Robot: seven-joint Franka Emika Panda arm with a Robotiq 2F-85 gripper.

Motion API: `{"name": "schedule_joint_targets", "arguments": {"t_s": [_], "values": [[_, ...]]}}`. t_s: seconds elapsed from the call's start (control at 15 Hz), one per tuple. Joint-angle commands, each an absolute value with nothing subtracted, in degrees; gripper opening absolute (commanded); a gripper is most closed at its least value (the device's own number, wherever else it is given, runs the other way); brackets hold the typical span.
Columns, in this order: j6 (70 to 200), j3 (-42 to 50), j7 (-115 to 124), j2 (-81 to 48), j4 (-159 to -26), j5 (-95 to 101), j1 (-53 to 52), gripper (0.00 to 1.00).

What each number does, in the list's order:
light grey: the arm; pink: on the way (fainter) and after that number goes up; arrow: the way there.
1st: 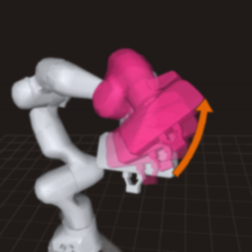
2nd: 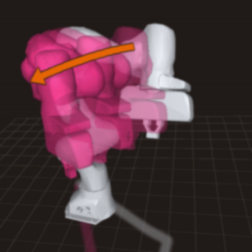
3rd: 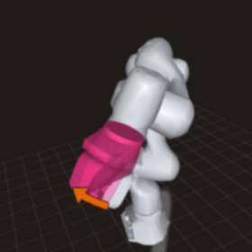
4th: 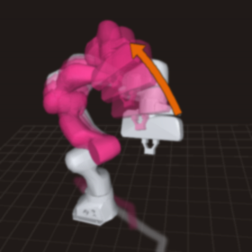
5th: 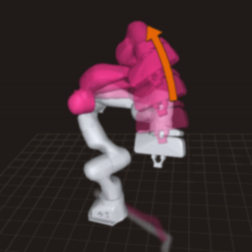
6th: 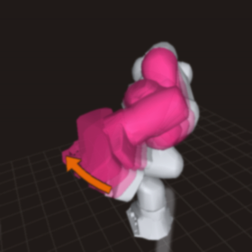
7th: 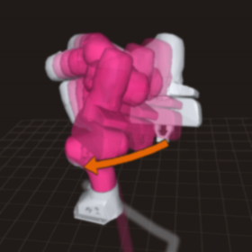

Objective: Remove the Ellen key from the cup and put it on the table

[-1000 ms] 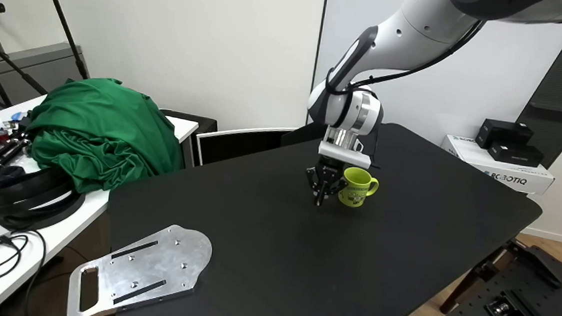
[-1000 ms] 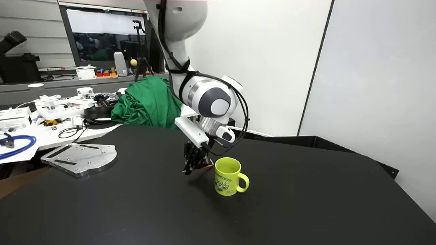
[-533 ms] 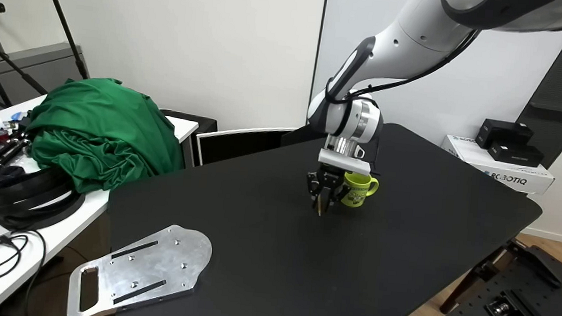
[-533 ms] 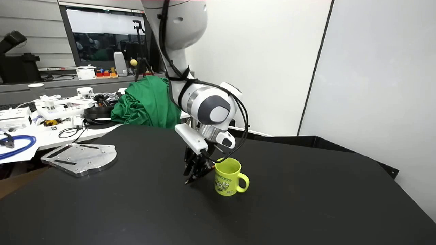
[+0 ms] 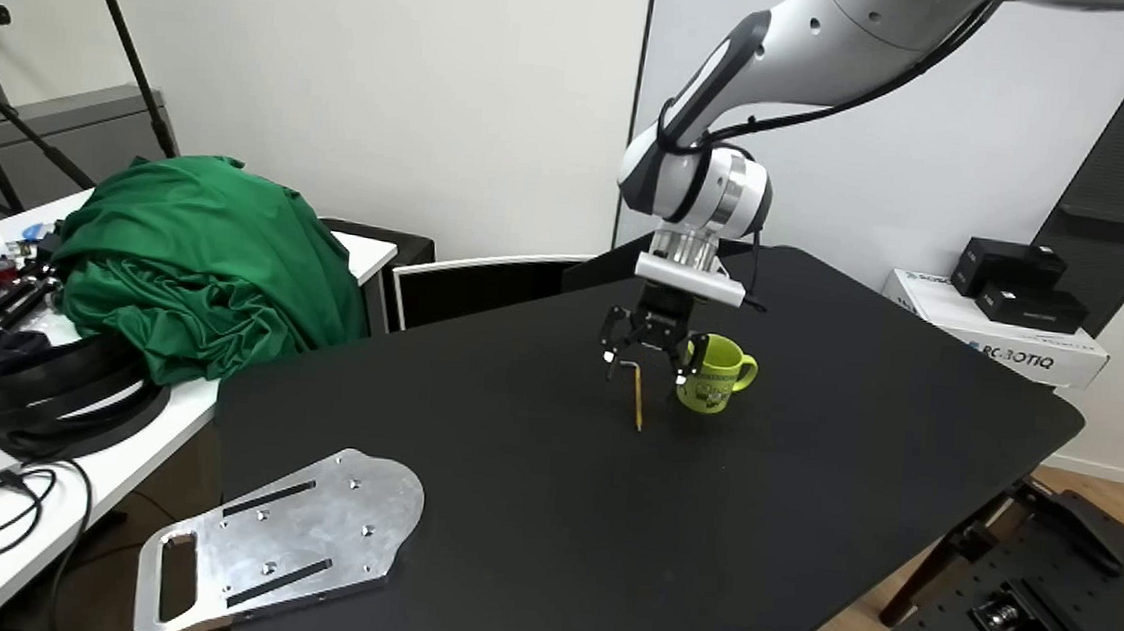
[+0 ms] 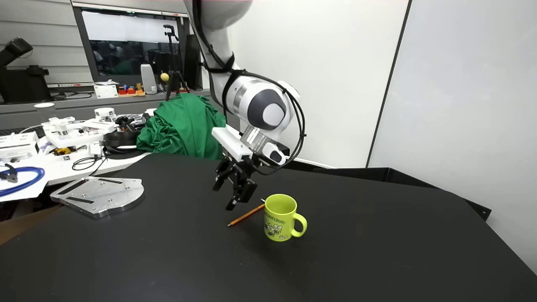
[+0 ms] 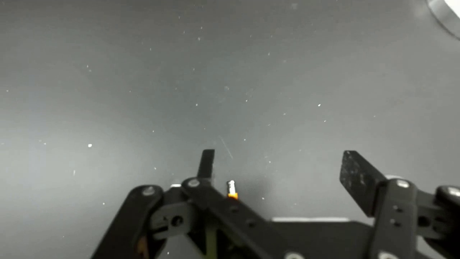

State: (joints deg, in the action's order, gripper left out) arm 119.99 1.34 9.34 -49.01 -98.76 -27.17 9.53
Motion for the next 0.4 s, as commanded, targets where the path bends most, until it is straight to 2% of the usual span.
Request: {"name": "schedule_joint_targets", "arguments": {"t_s": [0.0, 0.33], "values": [[117.93, 1.22, 9.62, -48.03, -98.62, -27.01, 9.75, 1.00], [117.78, 1.19, 9.28, -48.18, -98.63, -26.97, 9.77, 1.00]]}}
